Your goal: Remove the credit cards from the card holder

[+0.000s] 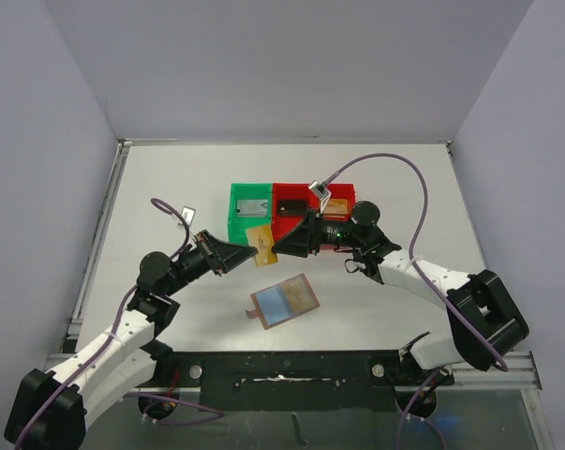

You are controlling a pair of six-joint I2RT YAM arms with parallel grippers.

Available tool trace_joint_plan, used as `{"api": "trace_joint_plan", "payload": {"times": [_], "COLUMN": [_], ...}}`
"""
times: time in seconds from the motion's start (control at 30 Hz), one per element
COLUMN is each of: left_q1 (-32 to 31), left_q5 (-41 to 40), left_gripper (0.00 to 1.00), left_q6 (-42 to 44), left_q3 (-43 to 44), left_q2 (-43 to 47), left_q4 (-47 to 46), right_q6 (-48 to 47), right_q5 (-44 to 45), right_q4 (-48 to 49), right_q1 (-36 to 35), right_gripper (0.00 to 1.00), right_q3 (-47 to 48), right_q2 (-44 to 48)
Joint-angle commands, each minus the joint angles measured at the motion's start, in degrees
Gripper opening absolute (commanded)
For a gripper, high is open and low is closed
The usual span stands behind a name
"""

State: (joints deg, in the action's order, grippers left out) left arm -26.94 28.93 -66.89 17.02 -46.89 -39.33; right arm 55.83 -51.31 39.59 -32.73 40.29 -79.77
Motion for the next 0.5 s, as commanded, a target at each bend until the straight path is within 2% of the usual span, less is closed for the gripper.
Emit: {"api": "trace_joint_plan", "payload": {"times": [0.0, 0.47], "left_q1": [-0.47, -0.92], "left_q5": [2.59, 2.11], "left_gripper": [0.00, 0.00], "left_q6": [0.97, 1.34], "left_q3": [1.04, 1.35], "left_q2": [-0.90, -1.51], "left_q4": [-4.44, -4.35], "right_q6": [3.98, 6.54], "right_q5": [-1.33, -4.51], "right_q4": [9.47, 13.47], "right_q1": [-0.67, -1.65], "right_gripper": [0.47, 0.23], "right_q3": [2.34, 3.94], "right_q2": [-0.53, -3.97]}}
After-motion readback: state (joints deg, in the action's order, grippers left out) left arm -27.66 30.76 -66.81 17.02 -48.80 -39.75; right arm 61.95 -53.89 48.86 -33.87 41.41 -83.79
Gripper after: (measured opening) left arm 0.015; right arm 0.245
